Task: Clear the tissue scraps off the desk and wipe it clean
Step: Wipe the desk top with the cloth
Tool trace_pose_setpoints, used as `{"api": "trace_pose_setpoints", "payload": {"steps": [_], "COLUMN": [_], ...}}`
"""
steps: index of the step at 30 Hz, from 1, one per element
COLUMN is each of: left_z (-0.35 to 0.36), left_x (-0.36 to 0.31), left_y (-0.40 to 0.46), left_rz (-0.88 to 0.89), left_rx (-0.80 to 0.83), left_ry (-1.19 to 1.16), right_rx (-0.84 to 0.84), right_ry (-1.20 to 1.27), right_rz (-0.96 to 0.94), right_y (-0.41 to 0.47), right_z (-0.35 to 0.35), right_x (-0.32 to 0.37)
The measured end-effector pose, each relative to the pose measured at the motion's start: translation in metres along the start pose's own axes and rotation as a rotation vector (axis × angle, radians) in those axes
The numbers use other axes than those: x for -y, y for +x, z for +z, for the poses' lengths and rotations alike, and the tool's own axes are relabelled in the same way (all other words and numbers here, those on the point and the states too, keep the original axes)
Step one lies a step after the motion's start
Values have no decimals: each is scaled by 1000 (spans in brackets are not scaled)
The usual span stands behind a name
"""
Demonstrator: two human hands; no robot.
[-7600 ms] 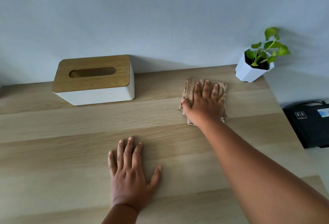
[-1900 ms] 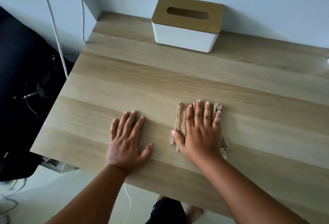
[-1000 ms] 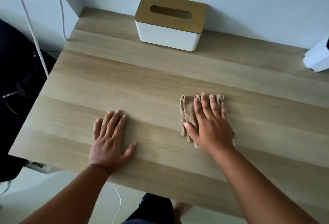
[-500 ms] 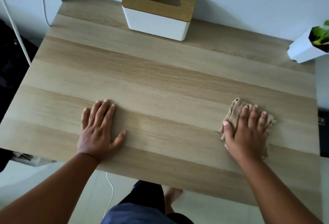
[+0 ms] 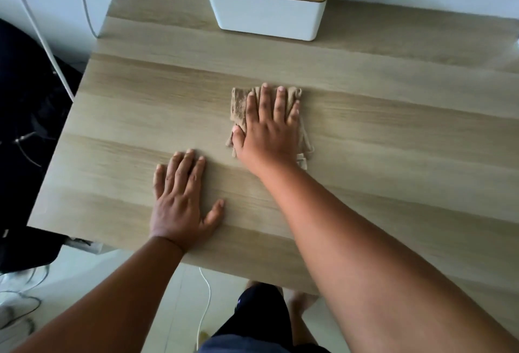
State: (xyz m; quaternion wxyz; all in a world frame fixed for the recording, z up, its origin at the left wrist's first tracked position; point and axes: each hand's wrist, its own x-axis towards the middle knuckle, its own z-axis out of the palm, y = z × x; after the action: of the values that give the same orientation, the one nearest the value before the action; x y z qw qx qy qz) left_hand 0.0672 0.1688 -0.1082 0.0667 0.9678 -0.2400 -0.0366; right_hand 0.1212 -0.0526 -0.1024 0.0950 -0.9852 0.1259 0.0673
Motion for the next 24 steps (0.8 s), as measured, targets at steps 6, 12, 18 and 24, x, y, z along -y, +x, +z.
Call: {"api": "trace_pose_setpoints", "payload": {"steps": [6, 12, 18, 24], "left_z": [6, 8, 6, 7], "left_x": [4, 6, 5, 5], "left_y": [0, -1, -3, -3], "left_rz": [19, 28, 26, 36], "left_rx": [-42, -57, -87, -89], "left_ry": [-9, -14, -48, -48], "right_rx": [-3, 38, 81, 170], "right_ry": [29, -73, -145, -235], "right_rz": [-13, -325, -664, -905], "right_y": [72, 86, 16, -46], "right_z": [-11, -10, -14, -24], "right_x": [25, 23, -18, -116]}}
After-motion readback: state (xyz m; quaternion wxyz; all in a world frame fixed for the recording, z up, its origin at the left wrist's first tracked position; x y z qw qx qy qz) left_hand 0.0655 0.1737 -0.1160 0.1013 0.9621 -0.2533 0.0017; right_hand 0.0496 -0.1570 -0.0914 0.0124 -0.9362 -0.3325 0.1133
